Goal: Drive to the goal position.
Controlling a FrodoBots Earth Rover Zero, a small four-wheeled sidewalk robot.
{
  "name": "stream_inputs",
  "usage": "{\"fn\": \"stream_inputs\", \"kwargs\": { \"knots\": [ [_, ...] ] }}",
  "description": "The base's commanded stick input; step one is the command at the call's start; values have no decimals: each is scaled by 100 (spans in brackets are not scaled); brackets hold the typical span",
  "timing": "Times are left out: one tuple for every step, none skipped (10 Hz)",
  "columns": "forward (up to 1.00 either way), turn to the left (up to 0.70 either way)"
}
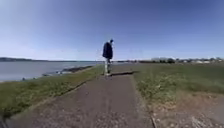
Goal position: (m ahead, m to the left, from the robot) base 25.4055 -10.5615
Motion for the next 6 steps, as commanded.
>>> {"fn": "stream_inputs", "kwargs": {
  "knots": [
    [70, -11],
    [60, -23],
    [16, -6],
    [0, 0],
    [0, 0],
    [0, 0]
  ]
}}
